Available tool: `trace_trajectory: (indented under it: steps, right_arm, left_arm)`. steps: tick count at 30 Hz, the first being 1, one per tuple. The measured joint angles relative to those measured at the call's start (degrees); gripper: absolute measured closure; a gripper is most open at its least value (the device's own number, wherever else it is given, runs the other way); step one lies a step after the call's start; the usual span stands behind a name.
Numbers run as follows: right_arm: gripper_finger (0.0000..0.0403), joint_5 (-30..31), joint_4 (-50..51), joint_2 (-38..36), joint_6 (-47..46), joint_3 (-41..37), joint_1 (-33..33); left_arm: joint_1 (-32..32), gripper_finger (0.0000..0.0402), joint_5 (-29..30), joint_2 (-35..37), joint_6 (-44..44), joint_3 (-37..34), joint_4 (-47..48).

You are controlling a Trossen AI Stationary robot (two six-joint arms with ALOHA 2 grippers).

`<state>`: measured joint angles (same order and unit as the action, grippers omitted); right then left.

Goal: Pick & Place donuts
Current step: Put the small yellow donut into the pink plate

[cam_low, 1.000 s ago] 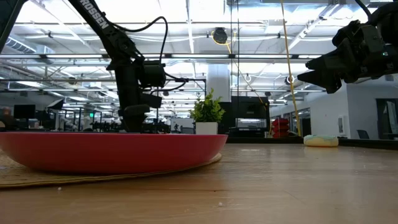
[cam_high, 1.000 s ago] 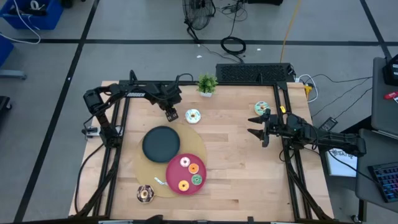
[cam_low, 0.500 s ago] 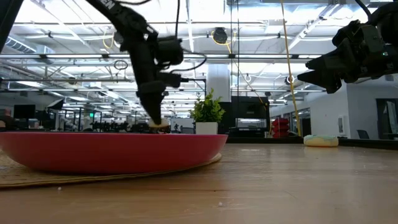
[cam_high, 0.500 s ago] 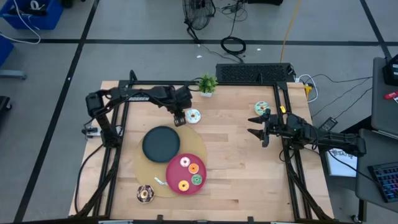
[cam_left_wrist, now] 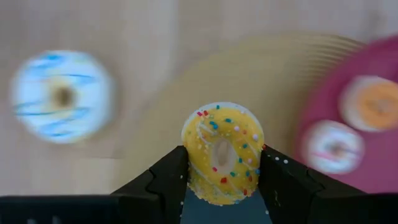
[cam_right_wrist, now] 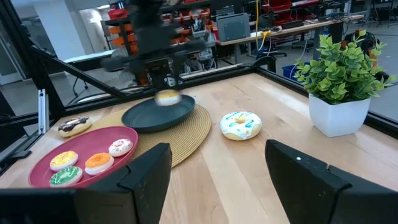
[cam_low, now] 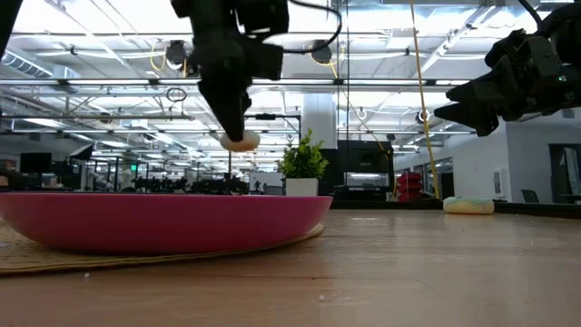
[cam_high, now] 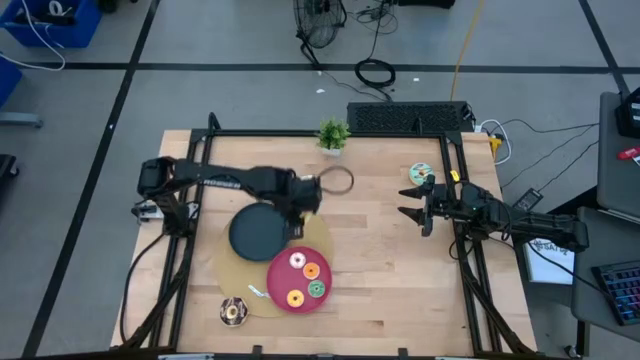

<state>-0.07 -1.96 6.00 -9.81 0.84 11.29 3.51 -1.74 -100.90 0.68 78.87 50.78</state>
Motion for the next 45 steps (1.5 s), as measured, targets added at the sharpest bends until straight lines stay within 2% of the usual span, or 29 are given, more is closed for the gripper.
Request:
trace_trajectory:
  steps: [13,21,37,42,45]
  right_arm:
    - [0.0156,0.02,-0.01,0.01,0.00,0.00,-0.01]
    - [0.0156,0.02,-0.01,0.00,0.00,0.00,0.00]
    - [0.0156,0.02,-0.01,0.02,0.00,0.00,0.00]
    - [0.0156,0.02,0.00,0.02,0.00,0.00,0.00]
    - [0.0156,0.02,-0.01,0.02,0.00,0.00,-0.02]
  left_arm:
    - [-18.42,0.0225,-1.19,0.00,9.30,0.00,0.93]
    - [-25.86,0.0215,2.92,0.00,13.06,0.00,-2.44]
    - [-32.17,0.0215,12.92,0.00,16.34,0.00,-5.28]
    - [-32.02,0.0213,13.21,-0.13,17.32,-2.86,-9.82]
    - [-31.74,0.0215,10.91,-0.22,16.63,-6.23,-13.03]
